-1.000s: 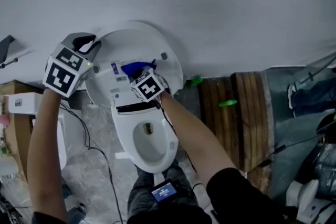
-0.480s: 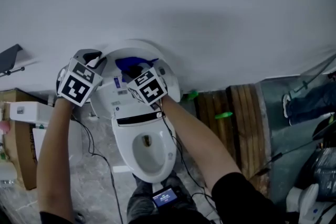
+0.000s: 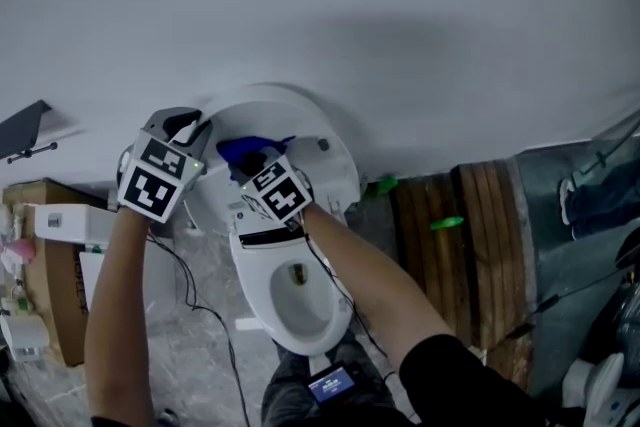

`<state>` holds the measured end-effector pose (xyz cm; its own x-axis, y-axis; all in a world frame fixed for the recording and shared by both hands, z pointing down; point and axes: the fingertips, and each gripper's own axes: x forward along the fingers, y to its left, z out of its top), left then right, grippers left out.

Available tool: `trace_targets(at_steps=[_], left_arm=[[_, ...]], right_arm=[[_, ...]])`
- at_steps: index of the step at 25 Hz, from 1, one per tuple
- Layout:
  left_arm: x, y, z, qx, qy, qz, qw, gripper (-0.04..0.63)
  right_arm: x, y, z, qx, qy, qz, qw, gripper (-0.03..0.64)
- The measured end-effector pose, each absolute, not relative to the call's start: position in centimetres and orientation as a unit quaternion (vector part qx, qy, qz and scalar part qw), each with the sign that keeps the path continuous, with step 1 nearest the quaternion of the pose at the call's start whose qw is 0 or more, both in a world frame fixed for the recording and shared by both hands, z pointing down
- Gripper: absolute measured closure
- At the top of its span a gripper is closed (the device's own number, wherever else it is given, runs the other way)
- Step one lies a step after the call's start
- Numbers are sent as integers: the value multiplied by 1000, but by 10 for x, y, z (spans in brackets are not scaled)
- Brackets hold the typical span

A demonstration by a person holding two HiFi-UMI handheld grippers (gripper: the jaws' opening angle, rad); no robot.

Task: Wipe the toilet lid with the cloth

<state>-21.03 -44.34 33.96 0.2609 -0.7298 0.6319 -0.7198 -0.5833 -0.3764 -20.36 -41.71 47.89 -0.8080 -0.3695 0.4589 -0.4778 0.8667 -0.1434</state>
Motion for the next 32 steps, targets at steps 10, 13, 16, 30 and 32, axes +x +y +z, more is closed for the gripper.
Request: trace_targets(at_steps=[10,13,16,30,32], left_arm=[[-210,-437,336,-798,470,-376,22,511],[-206,-436,336,-795,472,-379,32,511],[-207,-427,335,-782,483,-393,40,511],[-198,-238,321,-767,590,-245,-48,511],[-185,-194,342,-772,587,-230,-82,511]], right_arm=[[-185,-383,511,191,-932,154,266,549],[-163,-372,501,186,-932,159,268,549],[-143,-358,482,182,-935,162,259,549],[-39,-305,377,232,-944,176,154,551],[-26,-286,371,236,-945,167,155,549]])
